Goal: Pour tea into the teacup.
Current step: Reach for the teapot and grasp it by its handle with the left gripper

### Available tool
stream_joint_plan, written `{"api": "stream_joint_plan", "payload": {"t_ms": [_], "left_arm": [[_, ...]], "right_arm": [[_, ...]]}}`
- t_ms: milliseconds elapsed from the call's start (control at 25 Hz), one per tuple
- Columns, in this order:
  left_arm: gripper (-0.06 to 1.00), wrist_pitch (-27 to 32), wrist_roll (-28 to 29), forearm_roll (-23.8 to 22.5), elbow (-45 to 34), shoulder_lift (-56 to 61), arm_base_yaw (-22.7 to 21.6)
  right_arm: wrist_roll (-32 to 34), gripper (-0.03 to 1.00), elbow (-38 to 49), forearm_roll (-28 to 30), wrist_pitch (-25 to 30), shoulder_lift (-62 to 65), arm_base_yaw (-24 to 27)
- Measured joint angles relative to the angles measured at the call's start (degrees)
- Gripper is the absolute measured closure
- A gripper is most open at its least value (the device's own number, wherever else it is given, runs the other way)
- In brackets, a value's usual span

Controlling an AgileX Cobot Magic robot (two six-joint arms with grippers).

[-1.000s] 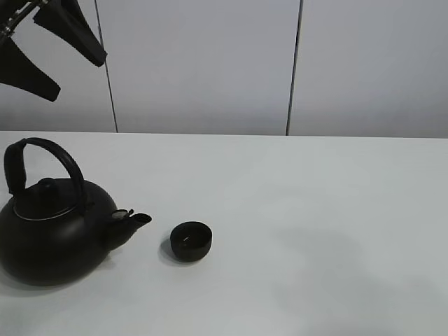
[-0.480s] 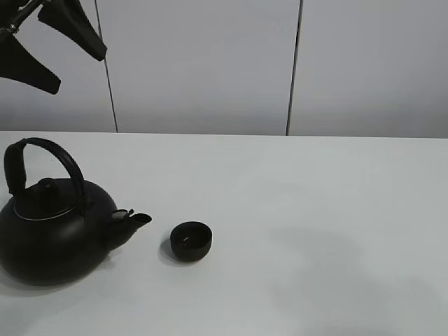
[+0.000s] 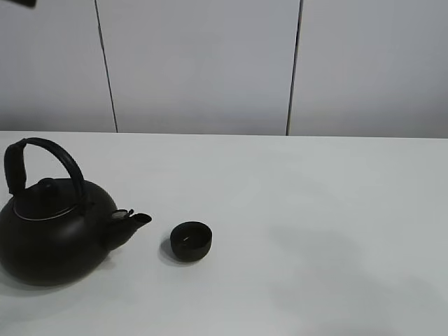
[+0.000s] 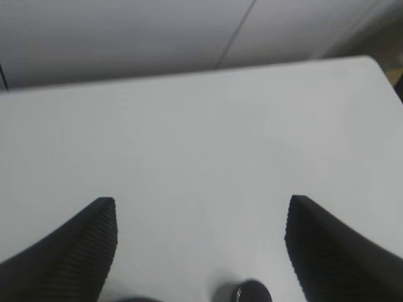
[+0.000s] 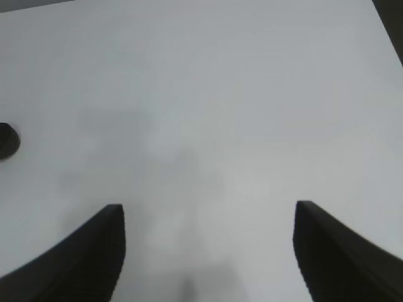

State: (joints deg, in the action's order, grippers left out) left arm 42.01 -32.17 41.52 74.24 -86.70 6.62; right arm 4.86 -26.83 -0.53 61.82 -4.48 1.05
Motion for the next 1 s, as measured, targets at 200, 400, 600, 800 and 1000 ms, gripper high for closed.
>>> {"api": "stream_joint_plan", "payload": {"t_ms": [200, 400, 600, 800, 1000], "left_arm": [[0.41, -6.78, -4.13, 0.36, 0.0, 9.56, 0.0], [0.41, -11.89, -6.55, -1.1, -4.89, 17.25, 0.0], [0.41, -18.25, -5.53, -7.45, -15.39, 24.82, 0.0], [0.41, -26.14, 1.56, -16.68, -27.21, 33.7, 0.0], [0.41, -30.44, 14.46, -30.05, -37.11, 43.65, 0.0]], "right_arm": [[0.0, 0.45, 0.0, -0.06, -0.07, 0.0, 0.0], [0.0, 0.45, 0.0, -0.06, -0.07, 0.0, 0.0], [0.0, 0.45, 0.0, -0.06, -0.07, 0.0, 0.0], [0.0, 0.45, 0.0, -0.12, -0.07, 0.0, 0.0], [0.0, 0.45, 0.0, -0.12, -0.07, 0.0, 0.0]]}}
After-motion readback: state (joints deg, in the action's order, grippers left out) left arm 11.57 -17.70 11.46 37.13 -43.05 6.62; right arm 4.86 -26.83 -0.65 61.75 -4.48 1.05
